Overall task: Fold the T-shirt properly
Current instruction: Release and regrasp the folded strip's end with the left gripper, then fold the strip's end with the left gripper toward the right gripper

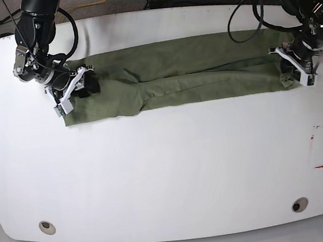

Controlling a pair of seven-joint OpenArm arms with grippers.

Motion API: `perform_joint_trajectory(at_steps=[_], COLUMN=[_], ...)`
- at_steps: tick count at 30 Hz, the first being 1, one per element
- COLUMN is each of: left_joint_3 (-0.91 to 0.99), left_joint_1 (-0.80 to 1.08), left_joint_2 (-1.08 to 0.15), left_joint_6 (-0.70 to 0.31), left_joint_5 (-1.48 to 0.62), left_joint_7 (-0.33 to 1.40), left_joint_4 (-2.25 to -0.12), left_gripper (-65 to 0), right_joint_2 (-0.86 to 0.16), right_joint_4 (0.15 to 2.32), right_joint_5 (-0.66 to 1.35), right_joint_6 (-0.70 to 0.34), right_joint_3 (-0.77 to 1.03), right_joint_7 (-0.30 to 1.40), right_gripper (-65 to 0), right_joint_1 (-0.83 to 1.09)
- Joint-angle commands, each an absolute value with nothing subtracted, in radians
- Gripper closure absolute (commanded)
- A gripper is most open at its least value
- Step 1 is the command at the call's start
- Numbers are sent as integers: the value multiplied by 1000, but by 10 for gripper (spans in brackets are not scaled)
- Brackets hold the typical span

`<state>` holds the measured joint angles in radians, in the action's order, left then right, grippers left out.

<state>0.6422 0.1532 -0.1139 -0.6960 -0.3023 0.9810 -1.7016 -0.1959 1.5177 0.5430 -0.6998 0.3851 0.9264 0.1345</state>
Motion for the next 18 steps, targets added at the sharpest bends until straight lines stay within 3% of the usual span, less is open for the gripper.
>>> perform_joint_trajectory(at_steps=[1,7,18], left_joint_3=[584,410,199], left_joint_1=[174,223,194], left_joint_2=[-114,-59,45], left_joint_6=[-698,-698,-698], left_joint_5=[-318,-317,-283], left_joint_7=[964,963,961], left_joint_4=[-1799,-1928,-1934], left_gripper=[0,0,0], right_joint_2=[-199,-199,-199], right_joint_4=[1523,1523,1523], right_joint_5=[516,516,516], right_joint_6=[-698,-698,-698], right_joint_3=[384,383,383], right_joint_7=[961,961,961], right_gripper=[-224,-224,-224], right_joint_1=[134,134,136])
